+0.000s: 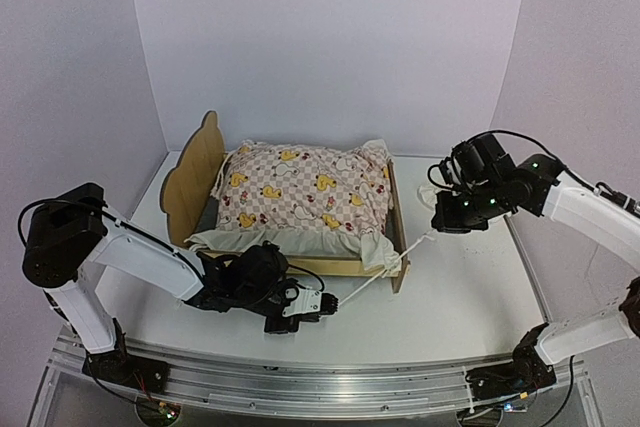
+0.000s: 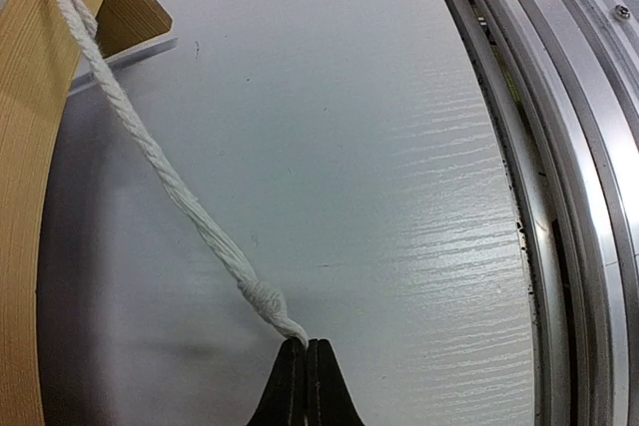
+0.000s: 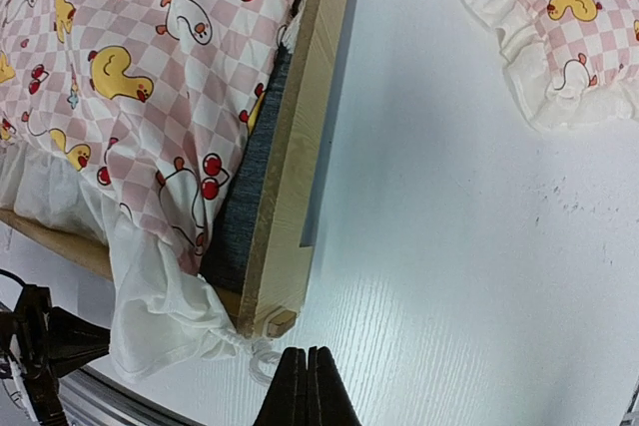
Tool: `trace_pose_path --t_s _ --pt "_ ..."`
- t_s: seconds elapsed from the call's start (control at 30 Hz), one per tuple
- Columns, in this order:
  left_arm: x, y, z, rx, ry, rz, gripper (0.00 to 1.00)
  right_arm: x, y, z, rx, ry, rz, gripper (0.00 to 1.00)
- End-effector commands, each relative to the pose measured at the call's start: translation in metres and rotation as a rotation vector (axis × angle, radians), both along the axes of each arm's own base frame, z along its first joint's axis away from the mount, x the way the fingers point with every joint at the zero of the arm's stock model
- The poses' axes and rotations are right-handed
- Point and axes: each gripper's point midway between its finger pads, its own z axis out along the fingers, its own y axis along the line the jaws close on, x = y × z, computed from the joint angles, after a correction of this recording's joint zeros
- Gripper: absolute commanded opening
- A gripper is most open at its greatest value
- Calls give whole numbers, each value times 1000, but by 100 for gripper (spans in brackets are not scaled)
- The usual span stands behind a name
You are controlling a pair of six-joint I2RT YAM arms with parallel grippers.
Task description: Set up the pet bed
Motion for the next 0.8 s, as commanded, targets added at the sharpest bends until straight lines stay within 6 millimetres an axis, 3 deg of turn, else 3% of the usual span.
trace_pose_path --t_s 0.0,0.2,0.33,0.4,0.47,0.53,0.6,0.67,0.77 --pt "-21 26 -24 126 44 -88 0 25 -16 30 0 -96 -52 0" --pt "-24 25 -30 148 61 -107 0 16 -12 11 32 -23 -58 0" --pt "-27 3 -17 55 71 -158 4 -10 5 -20 139 148 -43 0" --pt "-26 -13 -6 -6 72 -179 17 -32 10 -46 191 272 -60 0" --pt "-22 -25 4 -48 63 -184 38 -47 16 -59 247 338 -70 0" --pt "-20 -30 10 -69 46 -186 49 -58 21 -66 281 389 -74 1" --pt "-18 -28 12 -67 24 -185 52 -71 21 -76 298 453 -96 4" --pt "-17 -24 15 -60 13 -178 54 -86 18 -91 300 531 -123 13" --pt "-17 -19 28 -69 4 -170 59 -118 1 -119 216 683 -172 47"
